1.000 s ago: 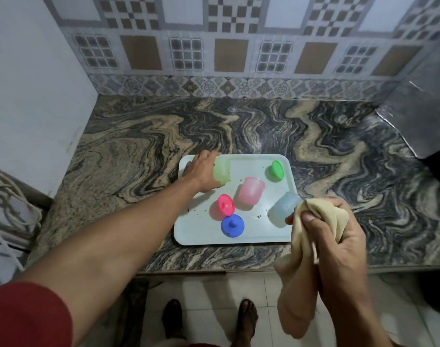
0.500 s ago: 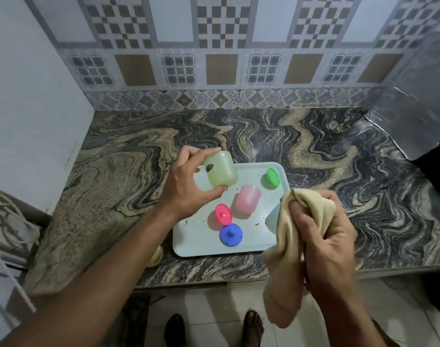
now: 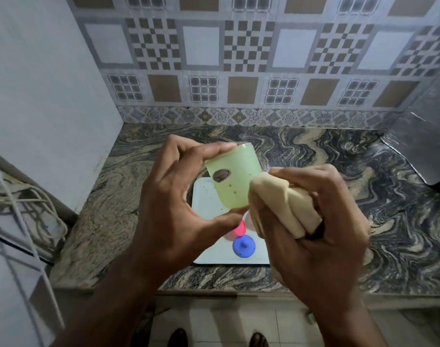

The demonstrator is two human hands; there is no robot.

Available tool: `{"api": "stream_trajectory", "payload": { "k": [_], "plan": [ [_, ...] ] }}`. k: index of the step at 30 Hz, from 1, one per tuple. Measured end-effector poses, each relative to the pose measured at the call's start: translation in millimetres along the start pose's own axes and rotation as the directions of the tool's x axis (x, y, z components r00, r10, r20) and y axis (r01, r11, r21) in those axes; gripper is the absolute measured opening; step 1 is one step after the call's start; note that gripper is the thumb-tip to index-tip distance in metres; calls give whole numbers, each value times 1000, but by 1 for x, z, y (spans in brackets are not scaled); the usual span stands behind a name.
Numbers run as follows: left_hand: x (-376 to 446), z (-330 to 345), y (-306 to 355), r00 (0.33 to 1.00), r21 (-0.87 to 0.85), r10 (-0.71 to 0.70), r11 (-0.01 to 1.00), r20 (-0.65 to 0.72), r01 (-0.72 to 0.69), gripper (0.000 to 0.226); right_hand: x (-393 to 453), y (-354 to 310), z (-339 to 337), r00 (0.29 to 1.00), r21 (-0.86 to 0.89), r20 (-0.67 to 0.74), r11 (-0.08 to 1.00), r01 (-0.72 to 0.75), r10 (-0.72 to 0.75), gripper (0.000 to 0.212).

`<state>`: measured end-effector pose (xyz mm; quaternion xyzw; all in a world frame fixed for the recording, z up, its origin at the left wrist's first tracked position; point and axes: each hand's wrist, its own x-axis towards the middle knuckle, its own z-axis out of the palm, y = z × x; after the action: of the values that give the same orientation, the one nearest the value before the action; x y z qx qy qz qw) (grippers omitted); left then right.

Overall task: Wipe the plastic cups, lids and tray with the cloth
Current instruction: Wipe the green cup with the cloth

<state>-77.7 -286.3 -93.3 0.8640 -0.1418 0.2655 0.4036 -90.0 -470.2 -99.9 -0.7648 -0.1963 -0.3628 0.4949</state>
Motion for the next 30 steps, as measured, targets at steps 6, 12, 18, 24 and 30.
{"api": "stream_trajectory", "payload": {
  "k": [6, 12, 18, 24, 30],
  "plan": [
    [0, -2, 11, 997, 57, 54, 997, -46, -52, 65, 16, 5, 13, 998, -77, 14, 995, 67, -66, 20],
    [1, -5, 7, 998, 92, 49, 995, -51, -44, 66, 30, 6, 24, 998, -35, -59, 999, -20, 18, 18],
    [-1, -3, 7, 985, -85, -89, 993, -145, 77, 71, 22, -7, 24, 980, 111, -197, 994, 5, 18, 20],
    [-3, 2, 2, 984, -215, -106, 974, -141, 74, 76, 4, 1, 24, 991, 91, -135, 995, 30, -17, 20],
    [-2, -1, 5, 996, -50, -14, 999, -88, 9, 69, 14, 3, 18, 998, 9, -16, 998, 61, -61, 21]
  ]
}}
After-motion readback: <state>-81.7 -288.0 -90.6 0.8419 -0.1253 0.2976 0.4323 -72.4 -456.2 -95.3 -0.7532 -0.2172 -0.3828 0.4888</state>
